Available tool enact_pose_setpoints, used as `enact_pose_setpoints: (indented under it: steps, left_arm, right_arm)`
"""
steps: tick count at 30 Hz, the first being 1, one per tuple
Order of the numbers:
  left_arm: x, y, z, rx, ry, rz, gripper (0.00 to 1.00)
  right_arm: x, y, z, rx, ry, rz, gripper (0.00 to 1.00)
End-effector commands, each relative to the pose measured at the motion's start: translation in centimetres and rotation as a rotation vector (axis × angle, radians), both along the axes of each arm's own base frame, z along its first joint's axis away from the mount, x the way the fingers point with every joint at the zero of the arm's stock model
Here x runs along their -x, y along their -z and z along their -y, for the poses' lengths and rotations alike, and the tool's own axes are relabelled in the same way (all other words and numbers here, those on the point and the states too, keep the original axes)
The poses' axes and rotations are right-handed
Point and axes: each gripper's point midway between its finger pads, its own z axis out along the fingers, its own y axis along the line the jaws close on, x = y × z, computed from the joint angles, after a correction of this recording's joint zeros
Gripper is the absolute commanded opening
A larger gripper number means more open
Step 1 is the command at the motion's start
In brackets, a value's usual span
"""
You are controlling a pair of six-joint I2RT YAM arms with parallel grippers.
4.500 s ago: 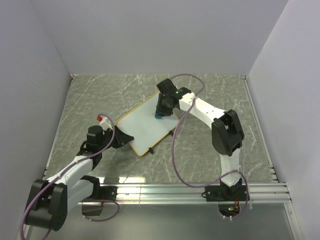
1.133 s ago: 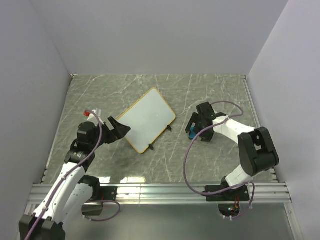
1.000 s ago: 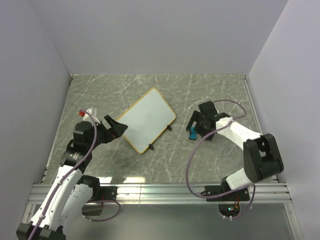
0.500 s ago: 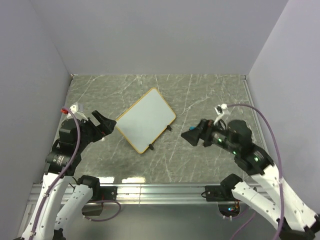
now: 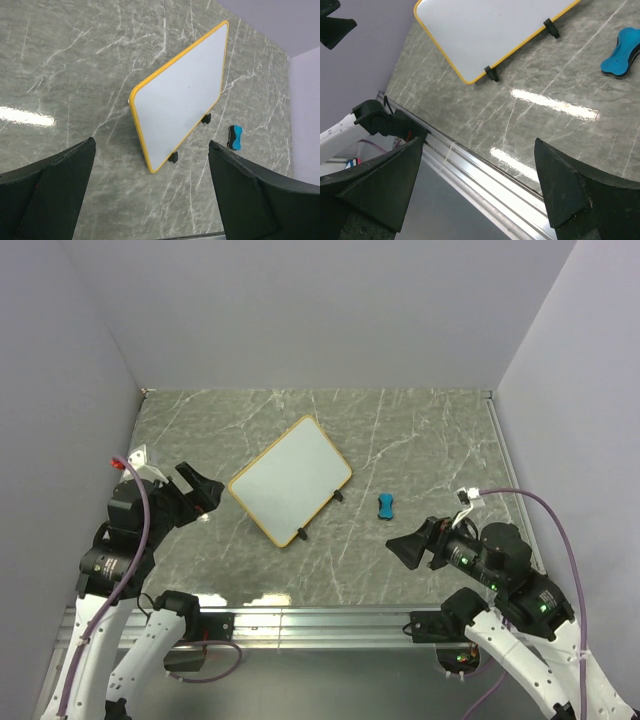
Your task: Erase the whiteboard
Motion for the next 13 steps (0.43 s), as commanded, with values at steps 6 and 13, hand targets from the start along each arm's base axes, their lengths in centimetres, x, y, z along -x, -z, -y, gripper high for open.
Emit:
enact_pose_setpoints:
  steps: [6,13]
  left_arm:
    - [-0.7,-1.7,-0.4,-0.006,-0.027,0.063,0.99]
    - [-2.4,-2.8,-0.6,-0.03,-0.037,0.139,0.99]
  right_arm:
    - [0.4,-2.2,0.2,-0.005,-0.018,0.062,1.0]
    - [-0.5,-5.0,0.1,-0.026,-0.005,0.137,1.0]
